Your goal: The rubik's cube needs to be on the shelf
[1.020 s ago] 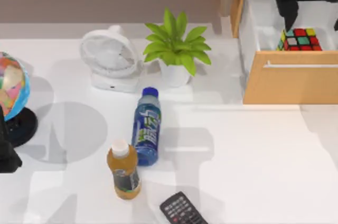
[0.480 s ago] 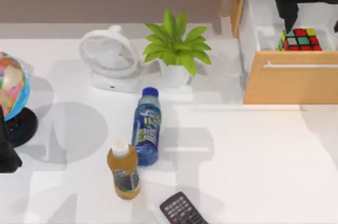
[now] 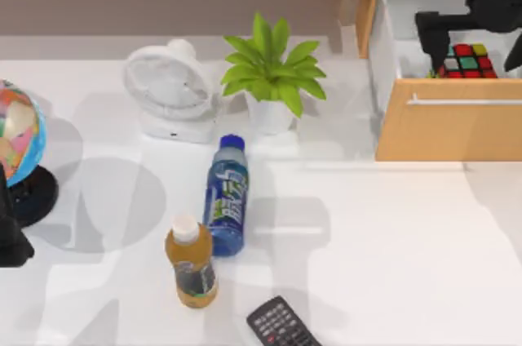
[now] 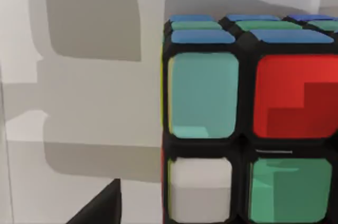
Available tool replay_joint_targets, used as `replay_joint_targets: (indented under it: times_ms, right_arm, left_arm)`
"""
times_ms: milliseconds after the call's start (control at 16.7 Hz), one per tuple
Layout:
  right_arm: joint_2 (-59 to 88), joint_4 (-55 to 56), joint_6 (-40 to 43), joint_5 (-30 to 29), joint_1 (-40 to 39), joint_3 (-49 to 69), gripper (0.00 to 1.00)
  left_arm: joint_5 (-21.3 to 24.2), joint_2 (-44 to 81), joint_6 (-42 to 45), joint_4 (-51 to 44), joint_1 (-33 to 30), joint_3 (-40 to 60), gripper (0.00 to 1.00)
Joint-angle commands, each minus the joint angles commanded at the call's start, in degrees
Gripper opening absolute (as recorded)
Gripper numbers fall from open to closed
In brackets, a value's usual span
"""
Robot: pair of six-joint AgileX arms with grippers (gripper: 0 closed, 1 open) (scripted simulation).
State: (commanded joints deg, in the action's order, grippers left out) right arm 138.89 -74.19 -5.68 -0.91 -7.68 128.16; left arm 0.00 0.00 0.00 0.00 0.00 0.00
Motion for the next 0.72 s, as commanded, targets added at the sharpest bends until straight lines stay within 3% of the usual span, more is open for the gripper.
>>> replay_joint_targets:
  times_ms: [420,720]
  right_arm:
    - [2.25,2.62,0.02,0.02,0.16,0.25,1.00]
    - [2.25,2.62,0.02,0.02,0.16,0.25,0.62]
  left_arm:
    - [0.00,0.00,0.00,0.00,0.00,0.00,1.00]
    - [0.00,0.00,0.00,0.00,0.00,0.00,1.00]
